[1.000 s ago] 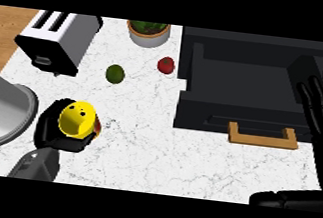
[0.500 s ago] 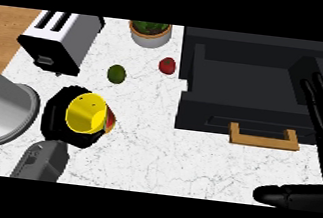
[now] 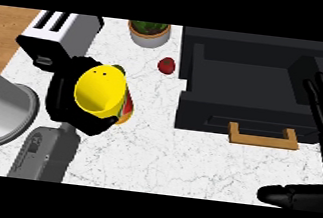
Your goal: Pick up the cup, place it into the drawer and close the drawer
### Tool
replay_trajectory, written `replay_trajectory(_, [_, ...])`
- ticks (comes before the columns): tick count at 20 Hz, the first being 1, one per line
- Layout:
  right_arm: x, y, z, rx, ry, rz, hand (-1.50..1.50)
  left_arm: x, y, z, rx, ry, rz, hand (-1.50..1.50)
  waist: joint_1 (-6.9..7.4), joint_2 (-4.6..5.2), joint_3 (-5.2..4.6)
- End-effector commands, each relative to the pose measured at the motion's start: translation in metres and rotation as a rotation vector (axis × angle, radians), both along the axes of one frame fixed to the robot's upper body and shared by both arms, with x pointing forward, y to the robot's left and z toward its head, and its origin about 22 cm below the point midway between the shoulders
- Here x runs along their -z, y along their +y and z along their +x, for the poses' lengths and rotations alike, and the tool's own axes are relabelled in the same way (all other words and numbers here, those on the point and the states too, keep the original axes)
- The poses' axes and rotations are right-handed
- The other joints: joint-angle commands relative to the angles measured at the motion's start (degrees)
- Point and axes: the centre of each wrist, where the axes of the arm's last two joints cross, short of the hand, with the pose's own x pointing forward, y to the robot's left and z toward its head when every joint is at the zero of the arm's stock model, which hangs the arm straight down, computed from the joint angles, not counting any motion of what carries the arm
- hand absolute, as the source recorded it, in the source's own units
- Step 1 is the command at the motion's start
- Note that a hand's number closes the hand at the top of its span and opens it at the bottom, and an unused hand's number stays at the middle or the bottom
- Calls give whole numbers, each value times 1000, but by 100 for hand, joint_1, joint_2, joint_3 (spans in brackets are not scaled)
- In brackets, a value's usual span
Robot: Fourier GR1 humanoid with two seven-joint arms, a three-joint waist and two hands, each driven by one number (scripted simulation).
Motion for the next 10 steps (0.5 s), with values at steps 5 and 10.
replay_trajectory(5, [16,-12,0,-2,0,-2,-150,-71,-56,19,25,-35,41,150,-48,15,-2])
replay_trajectory(10, [25,4,2,-4,3,14,-150,-113,-68,57,8,-37,77,150,-66,27,-2])
